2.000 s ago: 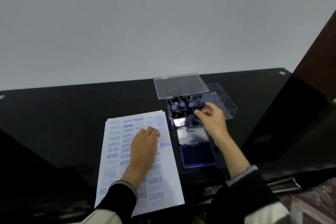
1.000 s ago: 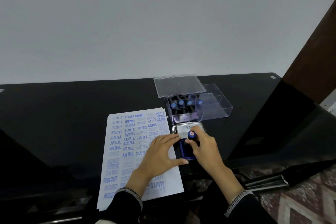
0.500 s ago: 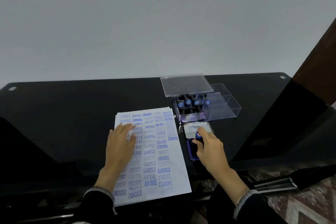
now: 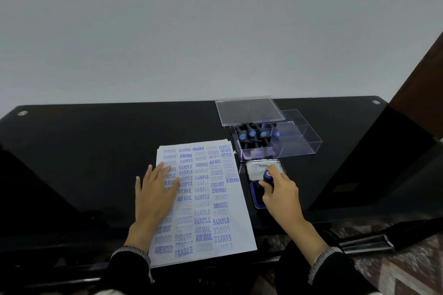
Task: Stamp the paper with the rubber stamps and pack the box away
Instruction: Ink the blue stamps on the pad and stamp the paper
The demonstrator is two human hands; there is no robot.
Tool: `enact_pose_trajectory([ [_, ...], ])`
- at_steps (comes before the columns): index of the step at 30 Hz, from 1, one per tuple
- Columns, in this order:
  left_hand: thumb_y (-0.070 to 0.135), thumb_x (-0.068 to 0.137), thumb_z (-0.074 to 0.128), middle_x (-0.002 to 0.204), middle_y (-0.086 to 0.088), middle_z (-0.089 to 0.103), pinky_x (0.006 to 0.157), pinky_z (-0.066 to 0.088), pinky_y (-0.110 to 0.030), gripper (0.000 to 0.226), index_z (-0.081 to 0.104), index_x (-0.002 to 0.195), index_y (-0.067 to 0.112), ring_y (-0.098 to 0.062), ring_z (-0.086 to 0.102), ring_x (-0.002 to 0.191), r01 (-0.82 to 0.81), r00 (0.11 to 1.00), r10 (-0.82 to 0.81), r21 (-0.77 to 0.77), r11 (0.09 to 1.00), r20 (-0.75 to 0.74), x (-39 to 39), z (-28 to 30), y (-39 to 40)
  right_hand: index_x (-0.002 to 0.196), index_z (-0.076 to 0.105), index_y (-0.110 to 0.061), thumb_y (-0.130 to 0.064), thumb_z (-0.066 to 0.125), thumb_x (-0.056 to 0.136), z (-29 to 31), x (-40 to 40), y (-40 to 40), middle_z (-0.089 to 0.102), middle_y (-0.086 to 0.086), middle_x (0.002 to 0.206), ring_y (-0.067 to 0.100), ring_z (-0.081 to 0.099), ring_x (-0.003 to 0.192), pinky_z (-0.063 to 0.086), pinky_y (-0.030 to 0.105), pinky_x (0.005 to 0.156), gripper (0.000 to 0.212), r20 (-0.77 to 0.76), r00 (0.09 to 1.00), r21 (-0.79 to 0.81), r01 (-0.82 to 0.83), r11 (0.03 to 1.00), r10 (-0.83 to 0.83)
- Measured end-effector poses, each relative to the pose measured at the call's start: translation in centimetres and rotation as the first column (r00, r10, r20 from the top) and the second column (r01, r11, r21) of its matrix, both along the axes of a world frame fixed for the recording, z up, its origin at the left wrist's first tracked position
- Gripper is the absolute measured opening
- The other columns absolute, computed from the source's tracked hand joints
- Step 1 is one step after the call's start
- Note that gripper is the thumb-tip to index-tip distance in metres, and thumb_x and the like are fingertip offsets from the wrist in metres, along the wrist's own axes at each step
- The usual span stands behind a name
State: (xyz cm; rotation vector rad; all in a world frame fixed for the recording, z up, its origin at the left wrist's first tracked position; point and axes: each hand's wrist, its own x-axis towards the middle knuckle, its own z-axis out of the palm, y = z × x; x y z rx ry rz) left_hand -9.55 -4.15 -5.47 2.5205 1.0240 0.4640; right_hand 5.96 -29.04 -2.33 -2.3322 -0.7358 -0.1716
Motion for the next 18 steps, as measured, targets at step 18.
enact_pose_trajectory([
  [18, 0.052, 0.096, 0.04, 0.156, 0.006, 0.027, 0.119, -0.001, -0.044, 0.057, 0.035, 0.146, 0.025, -0.014, 0.013, 0.147, -0.005, 1.0, 0.005, 0.011, 1.0, -0.027, 0.09, -0.15, -0.11, 0.09, 0.051, -0.018, 0.001, 0.063, 0.083, -0.47, 0.38, 0.16, 0.054, 0.0, 0.079, 0.024, 0.054, 0.073, 0.037, 0.02, 0.059, 0.023, -0.127, 0.992, 0.123, 0.04, 0.992, -0.024],
])
